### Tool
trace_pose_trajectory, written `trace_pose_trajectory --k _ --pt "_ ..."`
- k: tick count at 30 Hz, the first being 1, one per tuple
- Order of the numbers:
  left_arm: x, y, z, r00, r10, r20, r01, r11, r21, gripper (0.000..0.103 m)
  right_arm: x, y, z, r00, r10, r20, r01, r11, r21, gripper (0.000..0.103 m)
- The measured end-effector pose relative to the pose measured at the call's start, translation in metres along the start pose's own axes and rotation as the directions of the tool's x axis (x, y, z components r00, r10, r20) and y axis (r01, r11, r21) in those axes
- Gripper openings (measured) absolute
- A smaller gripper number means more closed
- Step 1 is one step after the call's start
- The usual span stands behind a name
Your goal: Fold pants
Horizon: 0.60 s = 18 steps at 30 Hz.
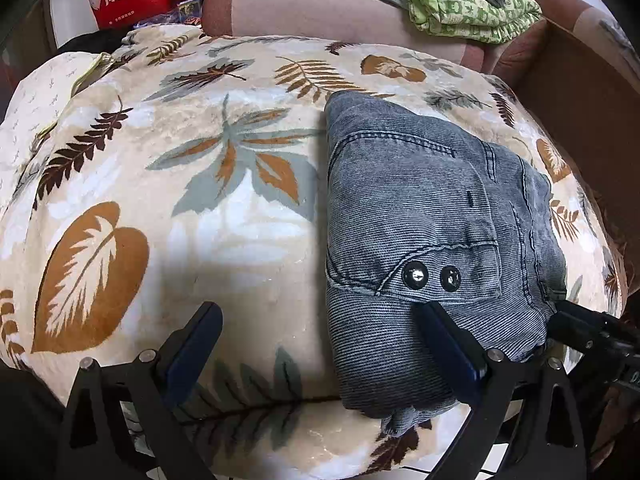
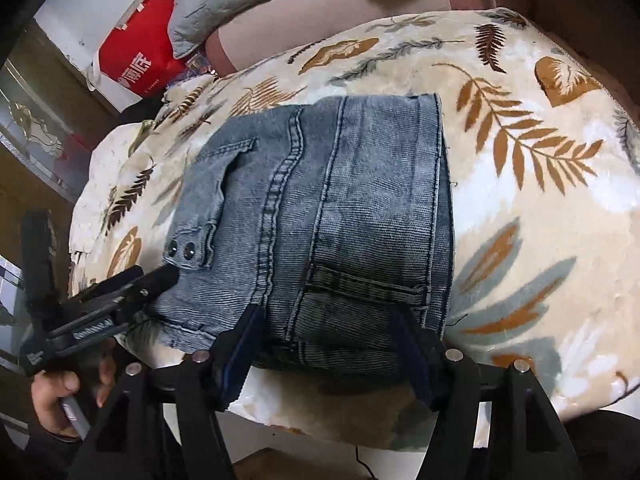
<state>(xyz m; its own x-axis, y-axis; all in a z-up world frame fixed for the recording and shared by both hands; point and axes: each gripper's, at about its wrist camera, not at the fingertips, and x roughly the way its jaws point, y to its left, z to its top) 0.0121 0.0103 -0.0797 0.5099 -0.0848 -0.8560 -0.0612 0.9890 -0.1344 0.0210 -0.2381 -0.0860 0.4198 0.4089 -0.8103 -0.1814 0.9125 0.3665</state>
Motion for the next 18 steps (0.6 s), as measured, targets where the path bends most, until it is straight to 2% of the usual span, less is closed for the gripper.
trace_pose_trajectory --k 7,10,12,14,16,17,18 --pt "-0.013 0.009 0.003 0.999 -0.036 0.024 0.037 0.999 -0.040 0.099 -0.022 -0.023 0.002 0.998 0.043 0.040 -0.046 0.995 0.087 0.069" --pt "-0.017 0.022 0.013 0.994 -0.104 0.040 0.108 0.989 -0.101 0.099 -0.031 -0.047 0.005 0.997 0.061 0.055 -0.069 0.984 0.166 0.069" --pt "-0.011 0.028 0.022 0.984 -0.175 0.016 0.176 0.975 -0.138 0.099 -0.029 -0.063 0.014 0.994 0.103 0.041 -0.109 0.970 0.218 0.069" --pt "0.000 0.031 0.033 0.967 -0.255 0.004 0.251 0.952 -0.175 0.099 -0.021 -0.074 0.029 0.985 0.169 0.026 -0.170 0.955 0.244 0.069" --pt "0.015 0.028 0.042 0.949 -0.314 -0.034 0.300 0.930 -0.213 0.098 -0.007 -0.080 0.043 0.979 0.202 0.001 -0.195 0.945 0.264 0.069" --pt "0.027 0.023 0.045 0.925 -0.375 -0.066 0.350 0.906 -0.237 0.098 0.005 -0.083 0.051 0.976 0.217 -0.031 -0.201 0.939 0.278 0.069" --pt "0.037 0.019 0.045 0.908 -0.408 -0.099 0.373 0.893 -0.252 0.098 0.020 -0.086 0.055 0.972 0.226 -0.067 -0.196 0.932 0.304 0.069"
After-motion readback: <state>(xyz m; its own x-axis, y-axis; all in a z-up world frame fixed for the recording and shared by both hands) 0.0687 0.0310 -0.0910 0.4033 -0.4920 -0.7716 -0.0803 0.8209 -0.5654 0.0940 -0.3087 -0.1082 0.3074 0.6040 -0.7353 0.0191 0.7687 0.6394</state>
